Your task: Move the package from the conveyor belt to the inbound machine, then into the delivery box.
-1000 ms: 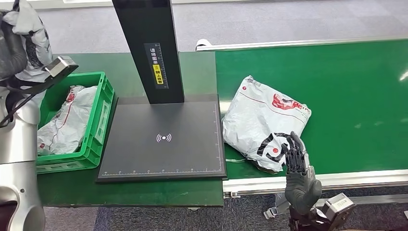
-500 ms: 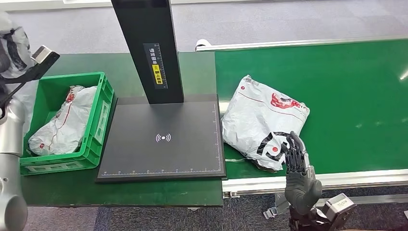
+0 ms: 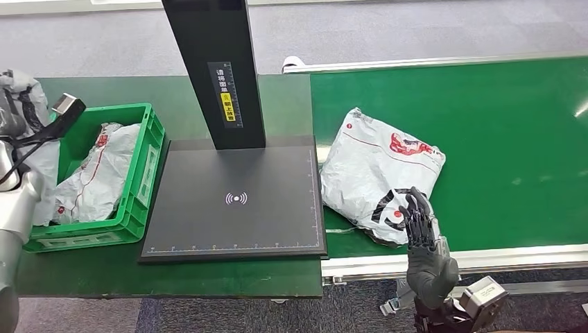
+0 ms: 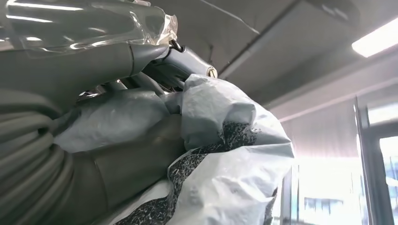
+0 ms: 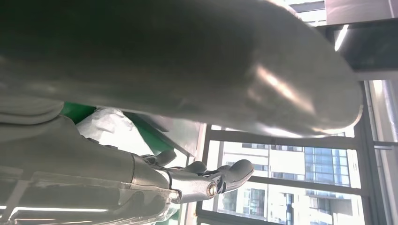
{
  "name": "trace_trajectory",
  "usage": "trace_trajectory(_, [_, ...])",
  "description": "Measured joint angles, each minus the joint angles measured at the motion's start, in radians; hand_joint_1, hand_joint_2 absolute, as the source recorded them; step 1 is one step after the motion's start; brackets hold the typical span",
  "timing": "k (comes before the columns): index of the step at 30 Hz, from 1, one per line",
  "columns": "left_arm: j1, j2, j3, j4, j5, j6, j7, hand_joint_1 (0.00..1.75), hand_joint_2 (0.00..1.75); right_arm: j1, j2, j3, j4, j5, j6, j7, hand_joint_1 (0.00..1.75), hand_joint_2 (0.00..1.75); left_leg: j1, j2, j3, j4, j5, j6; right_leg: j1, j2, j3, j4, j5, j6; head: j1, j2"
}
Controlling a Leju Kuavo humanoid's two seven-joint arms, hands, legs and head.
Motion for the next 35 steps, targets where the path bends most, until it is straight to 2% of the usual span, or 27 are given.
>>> trace_trajectory(1, [-0.009,0.001,-0.007,0.025,0.000,-0.004,0.003,0.34,1.75,0.000,0.001,-0.001,-0.001,0.001,0.002,0.002,0.00,0.00,0.000,0.000,0.000,0.000,0.000,0.000,0.000,0.000,0.000,0.000,0.000,0.000,0.000,0.000])
trace_trajectory(2, [-0.018,0.001,-0.013,0.049,0.000,-0.008,0.005,0.00,1.75,0.000,0.003,-0.002,-0.003,0.002,0.005,0.003,0.00,0.00,0.000,0.000,0.000,0.000,0.000,0.000,0.000,0.000,0.000,0.000,0.000,0.000,0.000,0.000])
trace_trajectory(5, [-0.038,0.002,-0.016,0.099,0.017,-0.003,-0.022,0.00,1.75,0.000,0.004,-0.007,-0.004,0.003,0.014,0.004,0.00,0.00,0.000,0.000,0.000,0.000,0.000,0.000,0.000,0.000,0.000,0.000,0.000,0.000,0.000,0.000])
trace_trajectory(10, [-0.045,-0.004,0.005,0.136,0.098,0.001,-0.122,0.00,1.75,0.000,0.004,-0.015,-0.004,0.003,0.023,0.004,0.00,0.00,0.000,0.000,0.000,0.000,0.000,0.000,0.000,0.000,0.000,0.000,0.000,0.000,0.000,0.000])
trace_trajectory(19, [-0.052,-0.018,0.037,0.152,0.127,-0.001,-0.152,0.00,1.75,-0.001,0.005,-0.015,-0.004,0.003,0.030,0.004,0.00,0.00,0.000,0.000,0.000,0.000,0.000,0.000,0.000,0.000,0.000,0.000,0.000,0.000,0.000,0.000])
trace_trajectory(24, [-0.051,-0.030,0.072,0.146,0.213,-0.021,-0.232,0.00,1.75,-0.003,0.005,-0.016,-0.004,0.003,0.032,0.004,0.00,0.00,0.000,0.000,0.000,0.000,0.000,0.000,0.000,0.000,0.000,0.000,0.000,0.000,0.000,0.000])
trace_trajectory(29, [-0.042,-0.038,0.101,0.102,0.270,0.012,-0.313,0.00,1.75,-0.016,0.005,-0.016,0.000,0.006,0.032,0.009,0.00,0.00,0.000,0.000,0.000,0.000,0.000,0.000,0.000,0.000,0.000,0.000,0.000,0.000,0.000,0.000])
trace_trajectory(31, [-0.027,-0.044,0.109,0.061,0.313,0.019,-0.370,0.00,1.75,-0.021,0.005,-0.016,0.004,0.012,0.027,0.015,0.00,0.00,0.000,0.000,0.000,0.000,0.000,0.000,0.000,0.000,0.000,0.000,0.000,0.000,0.000,0.000])
trace_trajectory(35, [0.034,-0.090,0.108,-0.095,0.480,-0.050,-0.514,0.00,1.75,-0.033,0.005,-0.015,0.013,0.079,-0.016,0.031,0.00,0.00,0.000,-0.001,0.000,0.000,0.000,0.000,0.000,-0.001,0.001,0.000,0.000,0.000,0.000,0.000])
